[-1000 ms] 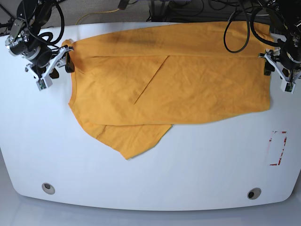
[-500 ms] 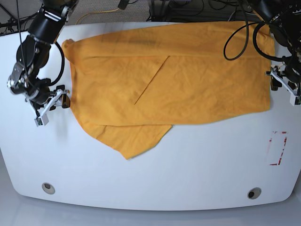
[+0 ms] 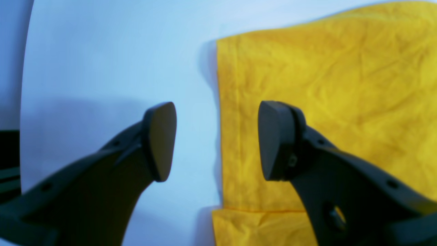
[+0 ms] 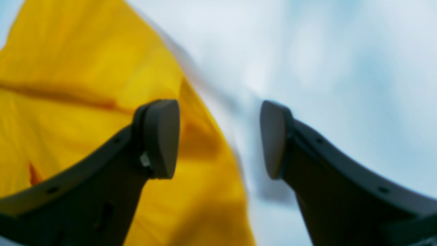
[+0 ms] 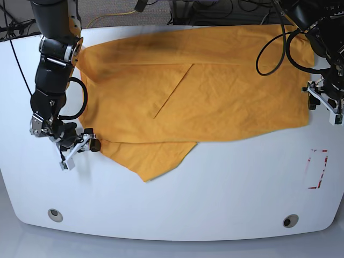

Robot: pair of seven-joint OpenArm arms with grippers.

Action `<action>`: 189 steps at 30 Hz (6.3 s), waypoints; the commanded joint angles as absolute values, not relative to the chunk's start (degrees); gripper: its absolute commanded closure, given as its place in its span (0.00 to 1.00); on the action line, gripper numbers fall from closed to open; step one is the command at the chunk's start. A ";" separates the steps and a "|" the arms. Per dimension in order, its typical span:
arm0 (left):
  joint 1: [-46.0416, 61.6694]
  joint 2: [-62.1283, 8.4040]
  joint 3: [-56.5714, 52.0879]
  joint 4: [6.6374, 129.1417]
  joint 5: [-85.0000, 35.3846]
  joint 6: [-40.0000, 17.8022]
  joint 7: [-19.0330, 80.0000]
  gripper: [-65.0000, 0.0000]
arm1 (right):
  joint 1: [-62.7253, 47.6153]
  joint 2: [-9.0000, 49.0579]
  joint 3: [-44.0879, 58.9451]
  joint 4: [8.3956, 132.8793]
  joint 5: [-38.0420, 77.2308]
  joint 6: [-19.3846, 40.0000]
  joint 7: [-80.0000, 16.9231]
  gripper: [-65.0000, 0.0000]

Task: Fold the T-shirt properly
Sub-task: 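Release the edge and move both grippers to the shirt's hem corners, then grasp the hem corners of the orange shirt with both grippers, then lift the hem and fold it over toward the held collar edge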

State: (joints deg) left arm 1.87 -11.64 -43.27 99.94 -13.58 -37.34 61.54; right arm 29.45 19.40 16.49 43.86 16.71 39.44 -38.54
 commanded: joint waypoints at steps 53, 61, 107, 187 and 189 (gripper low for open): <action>-15.25 -17.98 -31.43 64.48 -14.29 -22.02 49.80 0.40 | 35.38 15.08 9.27 35.38 17.27 40.00 -29.49 1.00; -15.25 -17.10 -26.68 64.48 -13.93 -22.02 43.82 0.96 | 34.51 15.16 9.27 41.45 17.19 40.00 -30.46 1.00; -17.89 -18.15 -28.09 59.30 -14.37 -23.69 44.18 0.25 | 23.08 17.01 9.71 75.65 17.36 40.00 -50.42 1.00; 11.30 -22.46 -30.29 95.16 -14.02 -40.00 38.55 0.92 | -11.03 12.62 24.92 108.09 27.38 40.00 -67.65 0.97; 12.53 -22.46 -30.46 96.31 -14.11 -40.00 38.55 0.75 | -11.03 12.79 24.92 106.15 27.38 40.00 -67.65 0.85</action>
State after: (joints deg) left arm 12.29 -21.37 -29.95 94.21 -13.65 -40.36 39.62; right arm -11.49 11.79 24.60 106.63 27.20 40.07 -68.12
